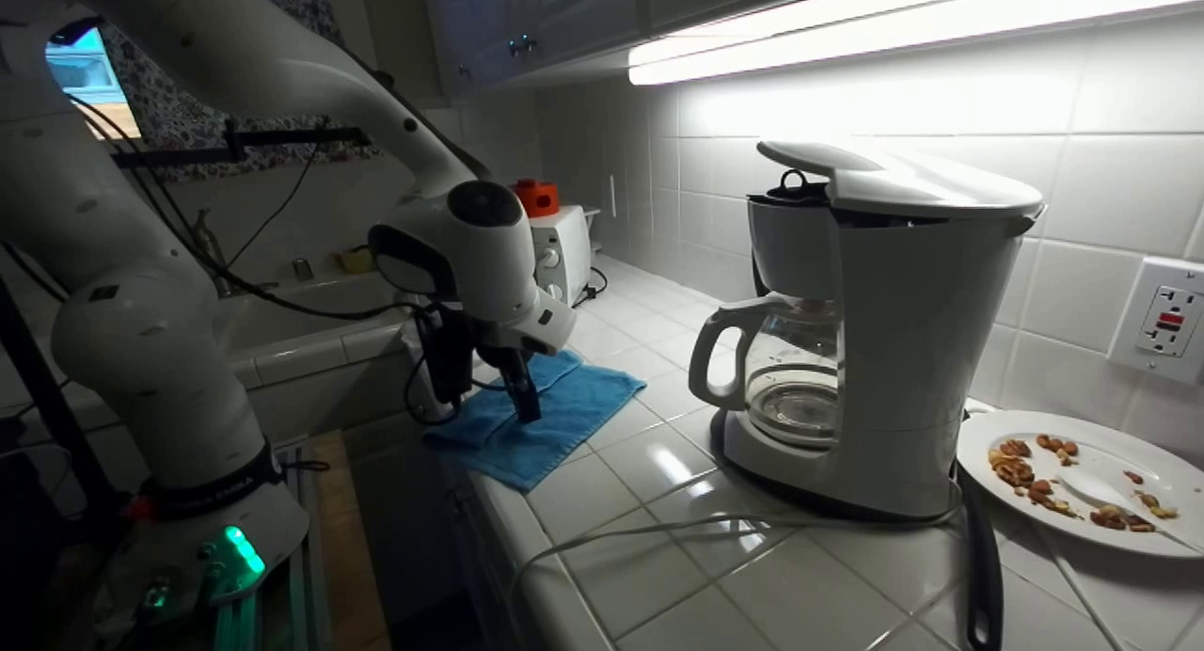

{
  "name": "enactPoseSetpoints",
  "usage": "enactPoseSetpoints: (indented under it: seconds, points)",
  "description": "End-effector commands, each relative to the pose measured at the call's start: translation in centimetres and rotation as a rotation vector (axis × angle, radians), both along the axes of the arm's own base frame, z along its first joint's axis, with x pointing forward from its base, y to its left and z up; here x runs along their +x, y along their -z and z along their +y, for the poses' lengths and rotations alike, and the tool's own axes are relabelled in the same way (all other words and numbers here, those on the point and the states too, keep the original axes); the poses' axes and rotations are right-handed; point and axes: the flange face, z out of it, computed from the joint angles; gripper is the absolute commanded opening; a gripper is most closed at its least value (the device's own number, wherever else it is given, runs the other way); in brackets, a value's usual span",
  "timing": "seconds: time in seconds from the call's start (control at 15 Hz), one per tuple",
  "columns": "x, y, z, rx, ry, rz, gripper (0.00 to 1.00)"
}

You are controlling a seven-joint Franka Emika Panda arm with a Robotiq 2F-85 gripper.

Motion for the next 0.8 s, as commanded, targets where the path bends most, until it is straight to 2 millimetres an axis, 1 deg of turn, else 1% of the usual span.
enactPoseSetpoints:
  seconds: [0.0,0.33,0.4,0.47,0.6,0.67,0.73]
  points:
    - [0.15,1.07,0.33,0.011,-0.014,-0.030,1.00]
    - [0.21,1.19,0.52,0.019,-0.018,-0.047,1.00]
    - [0.18,1.21,0.47,0.019,-0.016,-0.045,0.75]
    - [0.16,1.23,0.43,0.019,-0.015,-0.045,0.74]
    - [0.08,1.27,0.27,0.020,-0.009,-0.045,0.59]
    - [0.04,1.25,0.16,0.021,-0.005,-0.046,0.50]
    - [0.01,1.20,0.04,0.019,-0.002,-0.047,0.44]
